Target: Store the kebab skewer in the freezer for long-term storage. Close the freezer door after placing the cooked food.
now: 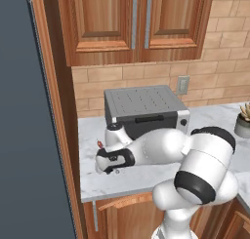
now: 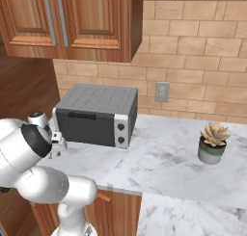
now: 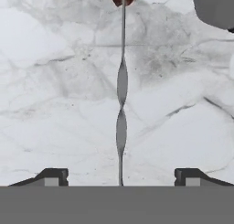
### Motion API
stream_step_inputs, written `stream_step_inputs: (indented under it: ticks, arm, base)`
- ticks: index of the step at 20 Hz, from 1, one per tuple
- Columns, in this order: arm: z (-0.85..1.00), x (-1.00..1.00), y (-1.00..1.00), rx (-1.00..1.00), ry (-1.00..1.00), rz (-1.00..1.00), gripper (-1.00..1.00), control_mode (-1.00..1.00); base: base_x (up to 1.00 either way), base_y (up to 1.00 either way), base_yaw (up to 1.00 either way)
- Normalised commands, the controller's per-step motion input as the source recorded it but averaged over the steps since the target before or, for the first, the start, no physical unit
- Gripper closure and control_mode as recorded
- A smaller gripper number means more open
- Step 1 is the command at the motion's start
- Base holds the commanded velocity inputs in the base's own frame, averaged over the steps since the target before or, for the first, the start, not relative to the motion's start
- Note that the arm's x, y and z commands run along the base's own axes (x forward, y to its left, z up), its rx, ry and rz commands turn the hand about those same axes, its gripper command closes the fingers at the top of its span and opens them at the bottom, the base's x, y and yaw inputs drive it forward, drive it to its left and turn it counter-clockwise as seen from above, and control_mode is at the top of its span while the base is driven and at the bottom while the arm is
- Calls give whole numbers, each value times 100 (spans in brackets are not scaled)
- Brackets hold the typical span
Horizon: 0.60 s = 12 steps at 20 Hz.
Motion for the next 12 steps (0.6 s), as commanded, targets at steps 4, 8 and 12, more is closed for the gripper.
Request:
stream_step_inputs:
  ticks: [4,8,12]
  arm:
    - [-21,9,5,0,0,0,-100,-100]
    - [-25,14,0,0,0,0,-100,-100]
    - [-36,11,0,0,0,0,-100,-100]
  base:
    - [0,0,0]
    - [0,0,0]
    - [0,0,0]
